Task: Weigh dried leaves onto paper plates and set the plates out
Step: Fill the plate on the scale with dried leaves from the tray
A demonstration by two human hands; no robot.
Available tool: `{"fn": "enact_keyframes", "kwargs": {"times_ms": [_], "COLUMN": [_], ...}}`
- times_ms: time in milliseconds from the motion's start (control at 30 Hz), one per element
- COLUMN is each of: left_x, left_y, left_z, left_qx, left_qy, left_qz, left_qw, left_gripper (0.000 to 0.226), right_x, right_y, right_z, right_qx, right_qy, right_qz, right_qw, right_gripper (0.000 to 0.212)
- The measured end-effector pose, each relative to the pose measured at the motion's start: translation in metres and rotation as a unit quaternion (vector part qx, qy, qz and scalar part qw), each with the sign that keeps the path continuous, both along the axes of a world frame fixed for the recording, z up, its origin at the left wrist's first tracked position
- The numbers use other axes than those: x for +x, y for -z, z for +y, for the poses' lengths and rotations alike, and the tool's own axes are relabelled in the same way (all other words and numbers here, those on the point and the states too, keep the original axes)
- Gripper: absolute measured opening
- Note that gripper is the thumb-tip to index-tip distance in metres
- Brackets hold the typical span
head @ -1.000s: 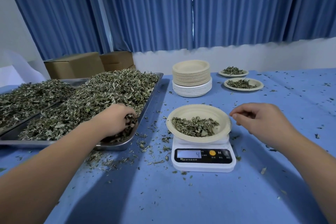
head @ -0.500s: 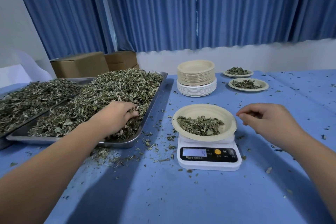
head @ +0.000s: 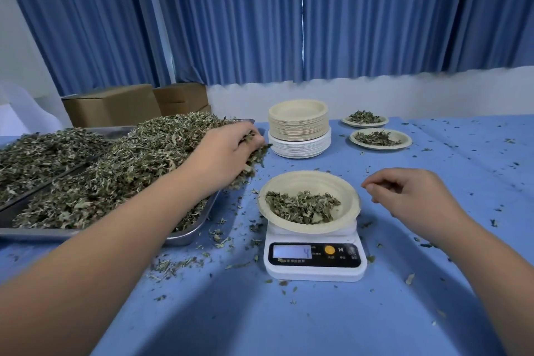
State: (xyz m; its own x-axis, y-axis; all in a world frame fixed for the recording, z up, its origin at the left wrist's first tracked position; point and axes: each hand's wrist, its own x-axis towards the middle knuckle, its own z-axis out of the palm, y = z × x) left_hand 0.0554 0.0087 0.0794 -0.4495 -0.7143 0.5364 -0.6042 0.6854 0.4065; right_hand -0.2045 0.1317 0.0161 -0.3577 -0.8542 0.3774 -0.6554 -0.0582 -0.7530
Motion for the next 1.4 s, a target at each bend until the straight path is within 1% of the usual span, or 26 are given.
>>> {"fn": "enact_keyframes", "kwargs": {"times_ms": [100,233,300,367,500,633,700,800,867,1033,1100,1200,1267,1333,1400], "left_x": [-0.031,-0.059,-0.065,-0.067,-0.063,-0.055,-0.048,-0.038,-0.031,-0.008,0.005,0.027,0.037,0.04,0.034], "left_y": [0.002,0.013,0.018,0.021,0.026,0.028,0.031,0.041,0.049,0.064,0.065,0.065,0.066,0.066,0.065], "left_z": [0.004,0.001,0.002,0.003,0.003,0.009,0.011,0.01,0.009,0.0,-0.007,-0.015,-0.018,-0.018,-0.013], "left_qx": [-0.003,0.034,0.058,0.08,0.107,0.089,0.069,0.057,0.055,-0.005,-0.009,0.01,0.038,0.068,0.071], "left_qy": [0.053,0.093,0.101,0.112,0.139,0.142,0.125,0.07,0.03,-0.05,-0.091,-0.17,-0.214,-0.23,-0.21], "left_qz": [-0.04,-0.118,-0.134,-0.139,-0.111,-0.016,0.034,0.121,0.144,0.129,0.11,0.079,0.047,0.023,0.042], "left_qw": [0.998,0.988,0.984,0.981,0.978,0.986,0.989,0.989,0.988,0.99,0.99,0.982,0.975,0.971,0.974], "left_gripper": [0.019,0.023,0.027,0.035,0.05,0.052,0.046,0.027,0.022,0.018,0.017,0.018,0.021,0.024,0.023], "right_x": [-0.001,-0.003,-0.004,-0.004,-0.002,-0.002,-0.001,-0.001,0.0,0.003,0.003,0.004,0.002,0.001,0.0], "right_y": [0.002,0.003,0.002,0.001,-0.001,0.0,-0.001,-0.001,0.0,0.001,0.001,0.001,0.001,0.003,0.004], "right_z": [0.0,0.0,0.0,0.0,0.0,0.001,0.001,0.0,-0.001,-0.001,-0.001,-0.002,-0.004,-0.005,-0.007], "right_qx": [-0.005,-0.01,-0.014,-0.019,-0.015,-0.017,-0.02,-0.023,-0.027,-0.039,-0.04,-0.036,-0.026,-0.005,0.032], "right_qy": [-0.002,-0.005,-0.009,-0.013,-0.015,-0.017,-0.017,-0.01,-0.003,0.018,0.03,0.05,0.064,0.071,0.072], "right_qz": [0.0,0.004,0.006,0.008,0.022,0.031,0.029,0.03,0.024,0.004,-0.005,-0.01,-0.012,-0.023,-0.041], "right_qw": [1.0,1.0,1.0,1.0,1.0,0.999,0.999,0.999,0.999,0.999,0.999,0.998,0.998,0.997,0.996], "right_gripper": [0.026,0.029,0.03,0.03,0.032,0.033,0.032,0.032,0.031,0.023,0.022,0.021,0.022,0.022,0.023]}}
